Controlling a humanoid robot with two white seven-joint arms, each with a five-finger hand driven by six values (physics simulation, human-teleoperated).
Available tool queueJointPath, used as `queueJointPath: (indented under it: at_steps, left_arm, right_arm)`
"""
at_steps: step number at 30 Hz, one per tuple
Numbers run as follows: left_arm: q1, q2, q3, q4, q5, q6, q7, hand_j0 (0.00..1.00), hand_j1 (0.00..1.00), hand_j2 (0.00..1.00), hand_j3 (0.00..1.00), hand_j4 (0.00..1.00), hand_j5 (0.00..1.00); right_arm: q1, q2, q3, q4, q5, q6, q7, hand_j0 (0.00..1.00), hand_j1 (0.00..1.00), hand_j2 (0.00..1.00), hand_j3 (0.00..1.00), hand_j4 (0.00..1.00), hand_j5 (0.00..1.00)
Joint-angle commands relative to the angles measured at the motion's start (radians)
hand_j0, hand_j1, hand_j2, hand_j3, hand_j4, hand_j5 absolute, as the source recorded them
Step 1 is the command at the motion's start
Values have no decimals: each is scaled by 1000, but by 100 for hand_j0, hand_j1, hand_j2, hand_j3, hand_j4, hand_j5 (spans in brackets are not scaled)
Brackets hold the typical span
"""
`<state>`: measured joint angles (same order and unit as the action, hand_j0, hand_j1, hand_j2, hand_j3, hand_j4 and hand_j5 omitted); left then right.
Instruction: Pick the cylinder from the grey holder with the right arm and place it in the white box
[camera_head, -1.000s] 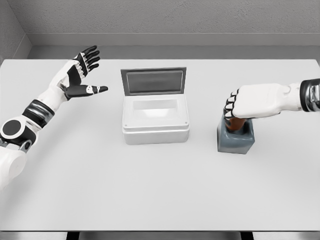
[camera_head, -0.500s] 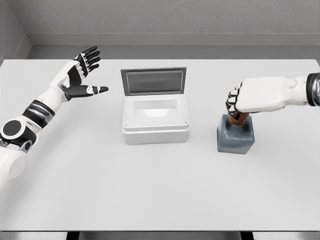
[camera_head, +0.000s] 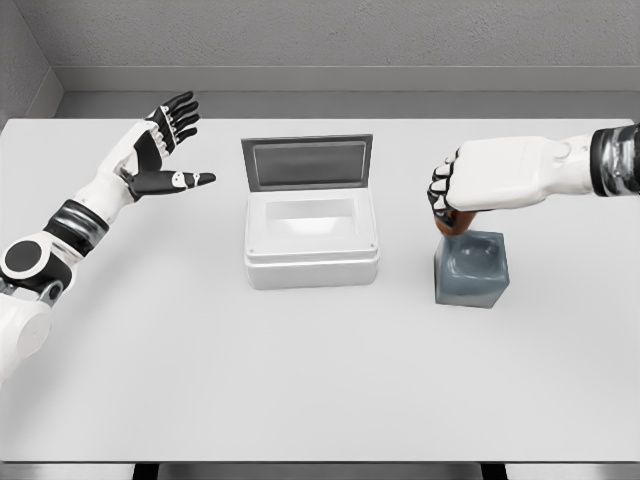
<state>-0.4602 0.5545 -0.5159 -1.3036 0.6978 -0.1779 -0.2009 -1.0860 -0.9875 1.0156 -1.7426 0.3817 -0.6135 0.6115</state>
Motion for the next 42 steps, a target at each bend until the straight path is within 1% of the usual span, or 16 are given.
queueJointPath:
  at_steps: [1,4,5,6,12,19,21,24,27,28,31,32,35,40,42]
  left_arm:
    - [0,1,2,0,3,0,0,100,100,100,100,100,100]
    - [-2,1,2,0,3,0,0,100,100,100,100,100,100]
    - [-2,1,2,0,3,0,0,100,100,100,100,100,100]
    - [-2,1,2,0,3,0,0,100,100,100,100,100,100]
    - [-3,1,4,-2,2,0,0,100,100,100,100,100,100]
    - [-2,-1,4,-8,2,0,0,100,100,100,100,100,100]
    - [-2,1,5,-8,2,0,0,100,100,100,100,100,100]
    - [-2,1,5,-8,3,0,0,100,100,100,100,100,100]
    - [-2,1,5,-10,3,-2,0,100,100,100,100,100,100]
    - [-2,1,4,-10,3,0,0,100,100,100,100,100,100]
    - [-2,-1,4,-14,3,-2,0,100,100,100,100,100,100]
    - [-2,-1,4,-14,3,0,0,100,100,100,100,100,100]
    - [-2,1,7,-20,3,-2,0,100,100,100,100,100,100]
    - [-2,1,7,-19,3,-2,0,100,100,100,100,100,100]
    - [-2,1,7,-20,3,-3,0,100,100,100,100,100,100]
  right_arm:
    - [0,35,-2,5,-3,3,-1,42,42,42,42,42,42]
    - [-9,72,-2,9,-1,3,-1,42,42,42,42,42,42]
    - [-11,76,-2,23,-1,3,-1,42,42,42,42,42,42]
    - [-17,96,0,35,-1,3,-1,42,42,42,42,42,42]
    - [-21,138,1,67,0,3,-1,42,42,42,42,42,42]
    - [-38,240,11,144,20,3,-1,42,42,42,42,42,42]
    - [-45,250,11,146,20,3,-1,42,42,42,42,42,42]
    - [-45,283,11,173,31,3,-1,42,42,42,42,42,42]
    - [-46,296,11,175,31,3,-1,42,42,42,42,42,42]
    - [-60,303,11,178,31,3,-1,42,42,42,42,42,42]
    - [-60,317,11,189,31,3,-1,42,42,42,42,42,42]
    - [-71,319,12,187,31,3,-1,42,42,42,42,42,42]
    - [-74,320,12,186,31,3,-1,42,42,42,42,42,42]
    - [-74,340,12,193,31,3,-1,42,42,42,42,42,42]
    - [-74,354,12,207,31,3,-1,42,42,42,42,42,42]
